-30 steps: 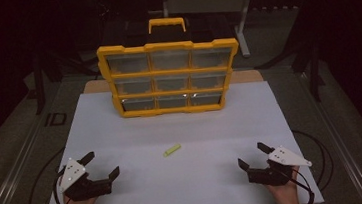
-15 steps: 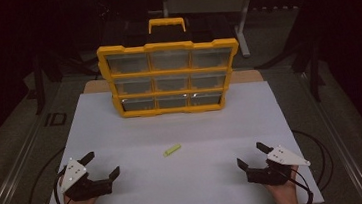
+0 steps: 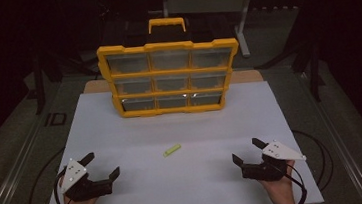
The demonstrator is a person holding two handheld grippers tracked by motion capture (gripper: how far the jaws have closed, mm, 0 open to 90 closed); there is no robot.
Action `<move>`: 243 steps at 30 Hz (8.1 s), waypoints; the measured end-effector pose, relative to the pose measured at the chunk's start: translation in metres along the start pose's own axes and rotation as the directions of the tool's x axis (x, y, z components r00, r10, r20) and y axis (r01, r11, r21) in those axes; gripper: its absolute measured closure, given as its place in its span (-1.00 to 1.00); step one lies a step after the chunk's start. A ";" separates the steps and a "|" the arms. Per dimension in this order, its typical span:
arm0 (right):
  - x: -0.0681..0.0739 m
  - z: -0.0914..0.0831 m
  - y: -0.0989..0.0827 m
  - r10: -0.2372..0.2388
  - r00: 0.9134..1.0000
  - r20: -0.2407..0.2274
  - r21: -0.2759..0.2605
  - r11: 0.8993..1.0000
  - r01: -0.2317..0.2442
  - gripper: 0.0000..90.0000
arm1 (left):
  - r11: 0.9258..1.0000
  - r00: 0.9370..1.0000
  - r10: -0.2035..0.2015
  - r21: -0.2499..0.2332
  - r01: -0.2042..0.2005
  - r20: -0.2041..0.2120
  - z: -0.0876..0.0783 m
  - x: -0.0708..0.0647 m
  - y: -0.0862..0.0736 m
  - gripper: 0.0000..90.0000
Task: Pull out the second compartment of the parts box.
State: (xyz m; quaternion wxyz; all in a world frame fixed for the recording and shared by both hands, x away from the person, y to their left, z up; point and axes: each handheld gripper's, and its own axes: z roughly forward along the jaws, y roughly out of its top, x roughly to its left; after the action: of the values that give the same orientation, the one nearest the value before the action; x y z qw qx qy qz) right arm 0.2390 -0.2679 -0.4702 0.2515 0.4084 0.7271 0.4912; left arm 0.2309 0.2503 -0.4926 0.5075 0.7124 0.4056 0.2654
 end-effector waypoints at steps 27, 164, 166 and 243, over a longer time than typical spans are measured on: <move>0.028 0.038 0.045 -0.069 0.996 -0.052 0.038 0.997 0.071 -0.81 | 1.000 1.000 -0.005 0.001 0.005 -0.006 0.000 0.001 0.000 -0.99; 0.087 0.207 0.166 -0.497 0.867 0.024 0.242 0.845 0.477 -0.81 | 1.000 1.000 -0.004 -0.003 0.004 0.007 0.001 0.002 -0.001 -0.99; 0.090 0.210 0.166 -0.554 0.831 0.040 0.258 0.810 0.527 -0.81 | 1.000 1.000 -0.001 0.001 0.001 0.007 0.001 0.002 -0.001 -0.99; 0.108 0.205 0.202 -0.932 0.103 0.347 0.419 0.253 0.872 -0.67 | 1.000 1.000 0.000 0.007 0.000 0.011 0.002 0.002 -0.001 -0.99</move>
State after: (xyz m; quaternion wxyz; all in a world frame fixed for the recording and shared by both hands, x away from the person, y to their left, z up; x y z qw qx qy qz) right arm 0.4086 -0.0356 -0.3608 0.6660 0.0103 0.7436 0.0578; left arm 0.2327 0.2511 -0.4942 0.5071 0.7159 0.4035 0.2599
